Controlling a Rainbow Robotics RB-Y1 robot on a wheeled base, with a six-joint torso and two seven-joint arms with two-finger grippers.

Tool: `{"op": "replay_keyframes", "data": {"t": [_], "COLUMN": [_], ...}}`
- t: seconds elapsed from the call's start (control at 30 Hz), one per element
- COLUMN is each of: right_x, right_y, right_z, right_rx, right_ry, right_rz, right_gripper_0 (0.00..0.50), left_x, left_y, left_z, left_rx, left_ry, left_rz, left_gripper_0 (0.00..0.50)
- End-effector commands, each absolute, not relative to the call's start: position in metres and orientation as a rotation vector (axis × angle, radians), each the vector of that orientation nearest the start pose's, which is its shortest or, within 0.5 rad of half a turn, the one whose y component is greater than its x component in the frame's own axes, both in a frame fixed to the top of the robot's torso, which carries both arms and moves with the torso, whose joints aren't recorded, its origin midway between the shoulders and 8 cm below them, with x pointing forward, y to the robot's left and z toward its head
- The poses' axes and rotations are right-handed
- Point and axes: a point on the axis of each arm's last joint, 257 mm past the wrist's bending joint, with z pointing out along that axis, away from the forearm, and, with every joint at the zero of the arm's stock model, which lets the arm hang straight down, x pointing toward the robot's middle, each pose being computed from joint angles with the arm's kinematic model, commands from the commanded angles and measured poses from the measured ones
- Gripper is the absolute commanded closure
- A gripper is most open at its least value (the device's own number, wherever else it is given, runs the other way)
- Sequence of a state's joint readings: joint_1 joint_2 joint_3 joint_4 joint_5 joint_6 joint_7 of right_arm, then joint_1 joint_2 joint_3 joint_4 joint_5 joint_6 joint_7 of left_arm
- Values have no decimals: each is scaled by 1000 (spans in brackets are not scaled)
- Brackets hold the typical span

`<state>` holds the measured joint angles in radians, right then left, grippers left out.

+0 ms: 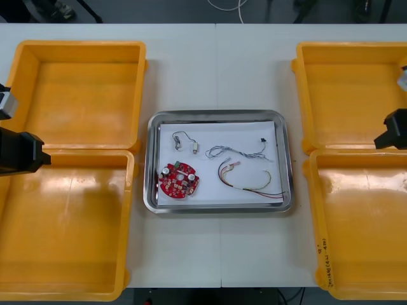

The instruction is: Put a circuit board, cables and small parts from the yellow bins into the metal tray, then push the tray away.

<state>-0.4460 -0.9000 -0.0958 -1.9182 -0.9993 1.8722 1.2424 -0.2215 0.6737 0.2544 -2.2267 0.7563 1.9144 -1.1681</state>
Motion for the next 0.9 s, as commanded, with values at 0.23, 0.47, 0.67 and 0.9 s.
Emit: {"op": "replay_keyframes", "data": {"t": [0.23, 0.47, 0.67, 0.9], "right_x": [447, 447, 437, 422], "right_y": [-248, -180, -128, -73], "right_z": [-110, -112, -120, -135], "right_rx": [-511, -740, -936, -1173], "right_ry": [2657, 2592, 2539, 2425], "right_rz": [53, 93, 103, 72], "right_gripper_0": [0, 0, 0, 0], "left_x": [380, 376, 375, 375], "left_y": [360, 362, 363, 363], "left_z": [-142, -141, -142, -142], "left_rx": [111, 132, 136, 136], "left_ry": [2606, 2609, 2612, 2612], "left_rz": [73, 59, 61, 61], "left_gripper_0": [0, 0, 0, 0]}}
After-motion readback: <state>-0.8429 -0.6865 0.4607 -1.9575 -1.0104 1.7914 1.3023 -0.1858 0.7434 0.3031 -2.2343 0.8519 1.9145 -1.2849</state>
